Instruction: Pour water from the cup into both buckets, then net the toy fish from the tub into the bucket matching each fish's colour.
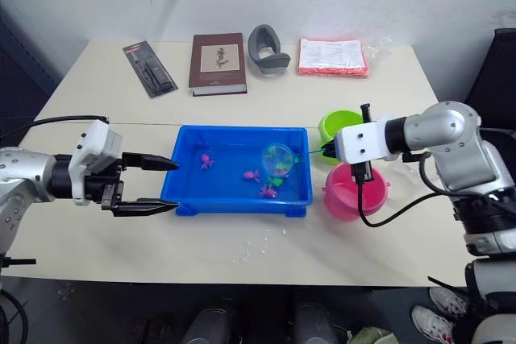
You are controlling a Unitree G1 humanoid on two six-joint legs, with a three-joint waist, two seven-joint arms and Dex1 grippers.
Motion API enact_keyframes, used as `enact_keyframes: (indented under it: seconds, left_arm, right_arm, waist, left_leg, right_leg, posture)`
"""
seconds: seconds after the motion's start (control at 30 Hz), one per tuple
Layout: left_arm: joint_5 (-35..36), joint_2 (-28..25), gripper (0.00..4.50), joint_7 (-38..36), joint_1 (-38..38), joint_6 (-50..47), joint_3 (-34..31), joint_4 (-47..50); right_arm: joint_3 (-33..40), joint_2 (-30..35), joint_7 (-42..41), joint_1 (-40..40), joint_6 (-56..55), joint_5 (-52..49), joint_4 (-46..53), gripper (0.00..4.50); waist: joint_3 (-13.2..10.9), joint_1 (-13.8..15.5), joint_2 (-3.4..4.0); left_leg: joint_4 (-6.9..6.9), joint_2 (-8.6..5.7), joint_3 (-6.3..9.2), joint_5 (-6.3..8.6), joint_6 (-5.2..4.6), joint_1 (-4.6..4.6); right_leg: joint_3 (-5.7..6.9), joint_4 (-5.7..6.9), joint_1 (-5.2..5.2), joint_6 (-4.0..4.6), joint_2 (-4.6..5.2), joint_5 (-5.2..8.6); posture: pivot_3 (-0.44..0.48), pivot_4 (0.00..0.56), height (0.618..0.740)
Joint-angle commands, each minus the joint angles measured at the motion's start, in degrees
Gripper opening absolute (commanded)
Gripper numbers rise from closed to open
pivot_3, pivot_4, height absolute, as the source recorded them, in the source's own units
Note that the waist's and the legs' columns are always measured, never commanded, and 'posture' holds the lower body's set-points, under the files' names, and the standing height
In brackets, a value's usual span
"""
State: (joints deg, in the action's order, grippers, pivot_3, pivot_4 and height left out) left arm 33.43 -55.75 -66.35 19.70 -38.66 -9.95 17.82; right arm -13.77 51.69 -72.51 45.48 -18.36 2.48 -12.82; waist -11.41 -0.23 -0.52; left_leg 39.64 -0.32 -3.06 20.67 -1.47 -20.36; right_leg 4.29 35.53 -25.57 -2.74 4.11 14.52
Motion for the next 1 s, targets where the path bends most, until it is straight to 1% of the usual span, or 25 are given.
enact_keyframes:
  seconds: [0.03, 0.27, 0.43, 0.5, 0.63, 0.77, 0.87, 1.0]
  left_arm:
    - [0.9, 0.1, 4.47, 1.7, -0.5, 0.1, -1.1, 3.0]
    - [1.3, 0.0, 4.47, 3.3, -0.3, -0.2, -1.1, 4.1]
    - [1.8, -0.3, 4.47, 3.7, -0.2, -0.7, -1.4, 4.5]
    - [1.7, -0.4, 4.47, 3.8, -0.2, -0.6, -1.4, 4.4]
    - [1.5, -0.2, 4.47, 4.2, 0.2, -0.3, -0.8, 4.1]
    - [1.2, 0.2, 4.47, 4.6, 1.1, 0.0, 0.2, 4.1]
    - [1.1, 0.2, 4.47, 4.8, 1.6, 0.1, 0.4, 3.8]
    - [1.1, 0.2, 4.47, 5.1, 1.5, 0.3, 0.3, 3.7]
  right_arm:
    - [0.2, -0.7, 0.7, 1.6, -4.3, 1.3, -1.9, 0.00]
    - [-0.8, -2.3, 1.4, 1.4, -8.0, 2.6, -3.5, 0.00]
    - [1.7, -3.3, 0.8, 1.4, -1.4, -1.9, -1.0, 0.00]
    - [1.9, -2.1, 0.8, 2.5, -2.3, -0.9, -1.6, 0.00]
    - [0.7, -1.0, 3.9, 5.9, -8.8, 4.8, -7.6, 0.00]
    - [-1.9, -1.8, 7.7, 8.9, -15.8, 10.5, -13.5, 0.00]
    - [-2.6, -2.1, 8.2, 9.8, -18.9, 11.6, -16.0, 0.00]
    - [-2.6, -1.9, 7.4, 9.3, -20.2, 10.3, -16.4, 0.00]
  waist:
    - [0.0, -0.1, 0.00]
    - [0.0, -0.1, 0.00]
    - [0.0, -0.1, 0.00]
    - [0.0, 0.0, 0.00]
    - [0.0, -0.1, 0.02]
    - [0.0, -0.2, 0.02]
    - [0.0, -0.2, 0.02]
    - [0.0, -0.2, 0.02]
  left_leg:
    - [0.00, 0.00, 0.00, -0.01, 0.01, 0.00]
    - [0.04, 0.01, 0.00, -0.02, 0.03, 0.02]
    - [0.04, 0.01, 0.00, -0.02, 0.03, 0.01]
    - [0.04, 0.01, 0.02, -0.02, 0.03, 0.01]
    - [0.08, 0.01, 0.00, -0.01, 0.02, 0.01]
    - [0.07, 0.01, 0.00, 0.00, 0.05, 0.03]
    - [0.08, 0.01, -0.03, 0.00, 0.05, 0.03]
    - [0.08, 0.01, -0.04, 0.00, 0.05, 0.02]
  right_leg:
    - [0.00, 0.02, 0.00, 0.00, 0.00, 0.00]
    - [-0.02, 0.02, 0.00, 0.00, 0.00, 0.00]
    - [-0.02, 0.06, 0.00, 0.00, 0.00, 0.00]
    - [-0.01, 0.08, 0.00, 0.00, 0.00, 0.00]
    - [-0.02, 0.02, 0.00, 0.00, 0.01, 0.00]
    - [-0.02, 0.01, 0.00, 0.03, 0.00, 0.01]
    - [-0.03, 0.05, 0.00, 0.03, 0.00, 0.01]
    - [-0.04, 0.11, 0.00, 0.03, 0.00, 0.01]
  posture:
    - [0.000, 0.150, 0.740]
    - [0.000, 0.150, 0.740]
    - [0.000, 0.150, 0.740]
    - [0.000, 0.150, 0.740]
    - [0.000, 0.150, 0.740]
    - [0.000, 0.150, 0.740]
    - [0.000, 0.150, 0.740]
    - [0.000, 0.150, 0.740]
